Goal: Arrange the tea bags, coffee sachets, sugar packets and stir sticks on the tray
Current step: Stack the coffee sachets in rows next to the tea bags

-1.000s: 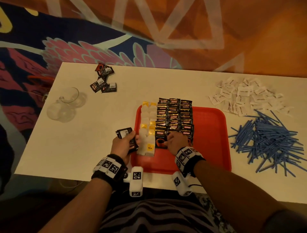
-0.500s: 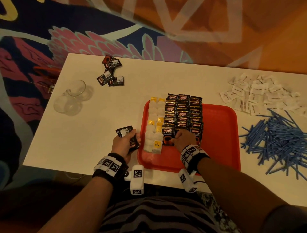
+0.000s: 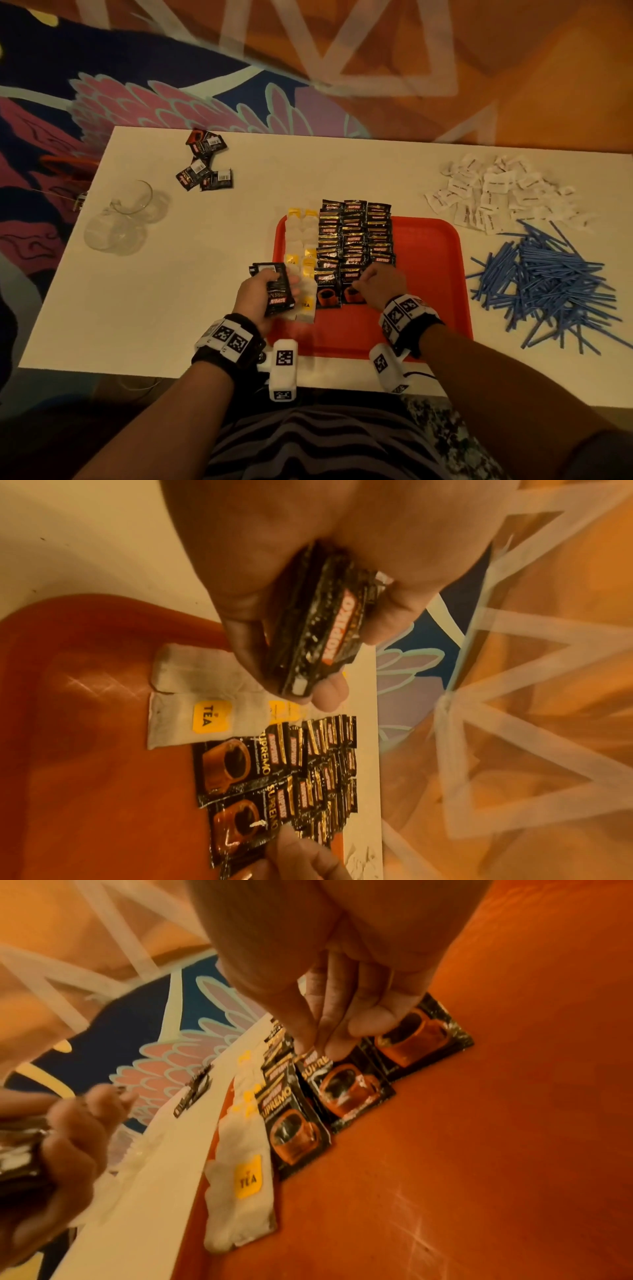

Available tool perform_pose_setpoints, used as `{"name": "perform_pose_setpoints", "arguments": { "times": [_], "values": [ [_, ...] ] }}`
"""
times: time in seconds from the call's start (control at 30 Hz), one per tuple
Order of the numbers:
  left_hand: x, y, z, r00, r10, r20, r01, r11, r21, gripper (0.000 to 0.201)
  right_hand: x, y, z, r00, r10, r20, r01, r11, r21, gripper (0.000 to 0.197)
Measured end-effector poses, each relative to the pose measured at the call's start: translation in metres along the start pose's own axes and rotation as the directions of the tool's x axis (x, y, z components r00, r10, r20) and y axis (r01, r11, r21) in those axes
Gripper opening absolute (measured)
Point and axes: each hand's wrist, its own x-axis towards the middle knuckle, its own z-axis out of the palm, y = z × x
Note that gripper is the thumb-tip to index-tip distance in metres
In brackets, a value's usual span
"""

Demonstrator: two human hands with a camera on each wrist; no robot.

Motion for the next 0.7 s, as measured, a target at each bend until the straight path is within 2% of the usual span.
{"name": "perform_pose_setpoints", "arguments": {
  "times": [0.1,0.17,0.3,0.4,0.47,0.5,0.53,0.63,0.7],
  "values": [
    [-0.005,-0.002,0.014,0.999,0.011,0.05,-0.015,0.997,0.081,0.022,-0.004,-0.002,-0.012,0.997,-0.051,0.058,0.049,0.998,0.03,0.009],
    [-0.005,-0.004,0.021,0.999,0.024,0.04,-0.03,0.986,0.167,0.022,-0.012,-0.007,-0.016,0.984,-0.102,0.145,0.082,0.987,0.139,0.011],
    [-0.009,-0.007,0.035,0.995,0.055,0.084,-0.074,0.966,0.249,0.046,-0.036,-0.026,-0.023,0.947,-0.222,0.232,0.121,0.916,0.382,0.016],
    [-0.015,-0.01,0.047,0.979,0.055,0.198,-0.104,0.963,0.247,0.057,-0.045,-0.035,-0.029,0.928,-0.28,0.244,0.177,0.91,0.375,0.013],
    [-0.017,-0.011,0.054,0.972,0.074,0.224,-0.123,0.969,0.213,0.043,-0.047,-0.036,-0.034,0.923,-0.332,0.194,0.251,0.903,0.348,0.013],
    [-0.018,-0.01,0.058,0.975,0.062,0.213,-0.104,0.977,0.189,0.033,-0.047,-0.037,-0.036,0.931,-0.342,0.129,0.282,0.897,0.342,0.012],
    [-0.02,-0.008,0.06,0.982,0.027,0.189,-0.059,0.985,0.163,0.033,-0.047,-0.037,-0.038,0.938,-0.343,0.042,0.308,0.884,0.352,0.01],
    [-0.017,-0.004,0.058,0.978,-0.101,0.184,0.079,0.989,0.123,0.057,-0.048,-0.036,-0.043,0.939,-0.291,-0.184,0.344,0.818,0.461,0.013],
    [-0.015,-0.004,0.057,0.962,-0.151,0.226,0.118,0.981,0.155,0.058,-0.051,-0.036,-0.045,0.929,-0.299,-0.22,0.371,0.778,0.508,0.02]
  ]
}}
